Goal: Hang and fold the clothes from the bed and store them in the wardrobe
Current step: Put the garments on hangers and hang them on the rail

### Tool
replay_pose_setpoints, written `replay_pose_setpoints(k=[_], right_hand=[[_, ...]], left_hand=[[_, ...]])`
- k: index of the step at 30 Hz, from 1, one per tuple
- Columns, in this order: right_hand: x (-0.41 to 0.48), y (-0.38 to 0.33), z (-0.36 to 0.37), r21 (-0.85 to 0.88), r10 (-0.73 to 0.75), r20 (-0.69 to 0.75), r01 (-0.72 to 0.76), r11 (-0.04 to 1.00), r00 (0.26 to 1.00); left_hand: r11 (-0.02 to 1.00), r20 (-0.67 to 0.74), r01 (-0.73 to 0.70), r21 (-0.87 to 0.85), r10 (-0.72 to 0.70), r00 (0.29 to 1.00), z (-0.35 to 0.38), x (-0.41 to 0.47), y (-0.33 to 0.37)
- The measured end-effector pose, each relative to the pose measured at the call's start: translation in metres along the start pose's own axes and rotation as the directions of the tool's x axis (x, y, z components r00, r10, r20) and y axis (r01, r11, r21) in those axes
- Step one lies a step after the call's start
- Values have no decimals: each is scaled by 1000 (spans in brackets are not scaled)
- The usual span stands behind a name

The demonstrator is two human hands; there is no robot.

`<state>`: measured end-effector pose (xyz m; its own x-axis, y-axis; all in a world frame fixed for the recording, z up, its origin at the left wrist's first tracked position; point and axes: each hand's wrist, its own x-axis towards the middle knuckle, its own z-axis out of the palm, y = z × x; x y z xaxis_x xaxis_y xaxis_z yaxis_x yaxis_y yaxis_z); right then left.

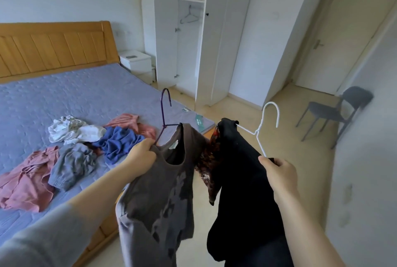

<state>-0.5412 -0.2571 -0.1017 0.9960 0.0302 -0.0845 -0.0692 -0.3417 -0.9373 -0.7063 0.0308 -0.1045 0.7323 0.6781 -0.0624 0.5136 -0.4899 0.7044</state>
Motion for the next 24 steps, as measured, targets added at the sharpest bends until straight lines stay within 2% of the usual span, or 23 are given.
replay_pose_setpoints(k=[7,12,19,24], right_hand=[[41,-25,22,80,120,-48,-116,990,992],[68,-43,34,89,98,-128,-87,992,987],[115,-43,45,-56,22,-202,-34,998,979],[173,-43,48,-133,-18,-193,-8,991,981]], left_hand=[[992,32,-126,-10,127,991,10,68,28],[977,86,-199,-77,206,975,22,116,53],[944,118,-295,-151,313,942,56,173,94],[943,141,-296,-152,317,938,88,219,127]])
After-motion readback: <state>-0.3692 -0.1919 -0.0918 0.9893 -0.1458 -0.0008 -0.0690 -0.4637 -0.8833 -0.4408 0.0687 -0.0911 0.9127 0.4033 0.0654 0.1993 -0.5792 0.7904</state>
